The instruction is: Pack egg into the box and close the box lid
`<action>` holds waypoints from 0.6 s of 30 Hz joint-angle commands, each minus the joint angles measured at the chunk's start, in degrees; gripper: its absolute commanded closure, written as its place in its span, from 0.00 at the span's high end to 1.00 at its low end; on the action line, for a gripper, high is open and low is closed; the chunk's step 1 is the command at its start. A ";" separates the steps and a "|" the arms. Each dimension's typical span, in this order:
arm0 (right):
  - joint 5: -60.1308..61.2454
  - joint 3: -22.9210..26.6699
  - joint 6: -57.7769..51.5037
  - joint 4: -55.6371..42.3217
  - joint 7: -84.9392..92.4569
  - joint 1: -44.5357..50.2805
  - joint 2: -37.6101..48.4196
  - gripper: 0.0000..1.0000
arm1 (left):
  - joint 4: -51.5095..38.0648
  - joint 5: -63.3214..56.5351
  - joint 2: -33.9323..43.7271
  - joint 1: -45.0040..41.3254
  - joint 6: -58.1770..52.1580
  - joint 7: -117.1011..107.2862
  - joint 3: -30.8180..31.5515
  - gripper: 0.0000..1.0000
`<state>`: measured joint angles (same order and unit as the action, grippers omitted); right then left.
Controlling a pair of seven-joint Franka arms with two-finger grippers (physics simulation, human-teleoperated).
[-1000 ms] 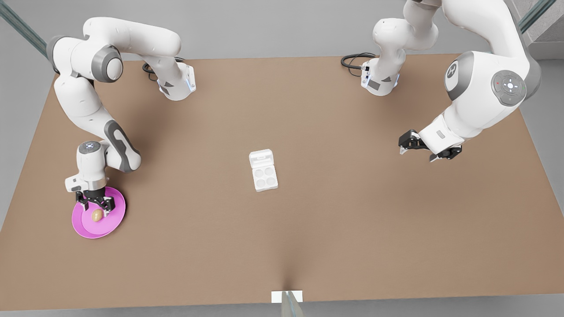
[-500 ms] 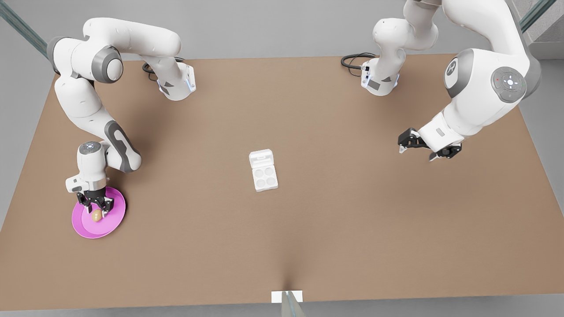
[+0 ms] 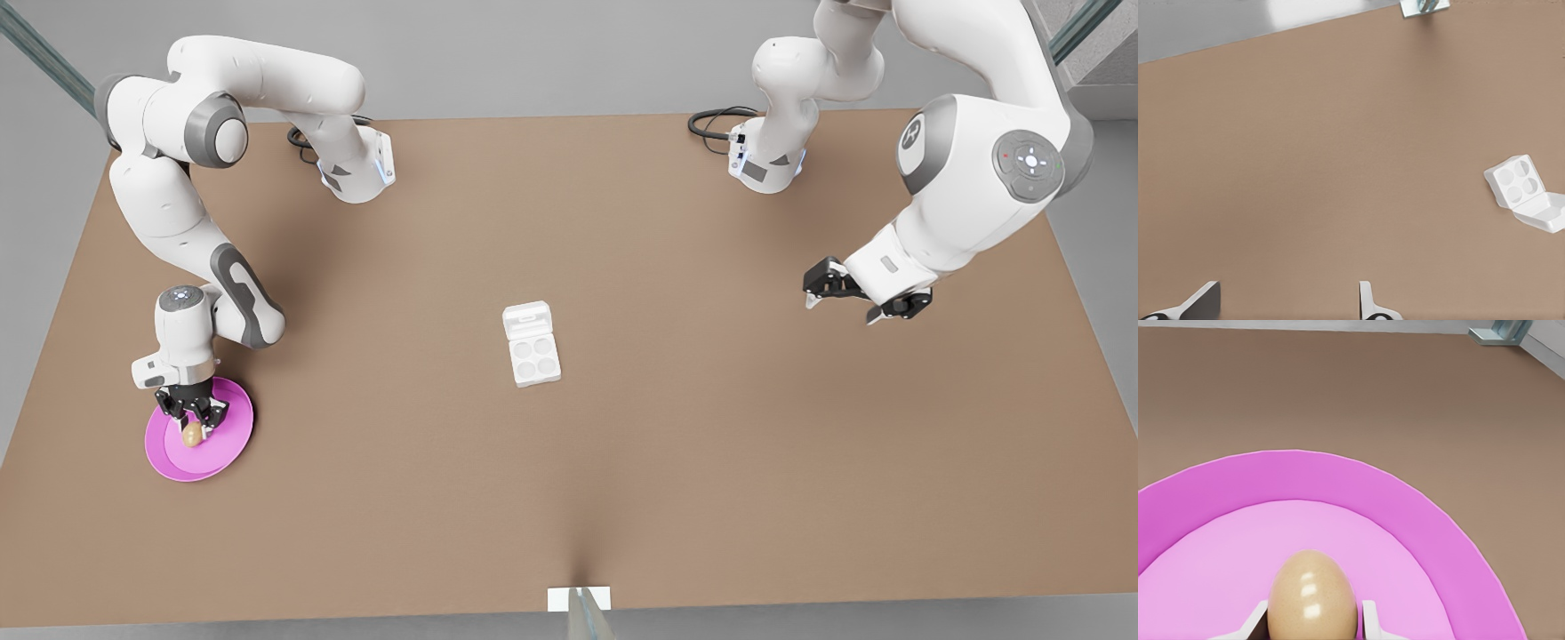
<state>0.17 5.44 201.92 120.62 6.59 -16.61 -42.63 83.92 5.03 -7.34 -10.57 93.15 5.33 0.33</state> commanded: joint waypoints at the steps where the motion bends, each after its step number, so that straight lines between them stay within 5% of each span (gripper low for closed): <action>1: -0.17 0.01 -0.04 -0.12 0.26 0.00 0.18 0.59 | -0.07 0.07 0.04 0.02 0.01 -0.06 0.02 1.00; 4: -0.43 0.01 -0.04 -0.12 0.26 0.00 0.35 0.72 | -0.07 0.07 0.04 0.02 0.01 -0.06 0.02 1.00; 18: -0.17 0.01 -0.04 -1.88 0.26 -0.27 -1.05 0.72 | -0.60 0.07 -0.31 0.02 0.01 -0.06 0.02 1.00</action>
<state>-0.08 5.45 201.87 118.75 6.78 -16.87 -43.72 83.35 5.10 -7.70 -10.55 93.15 5.30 0.35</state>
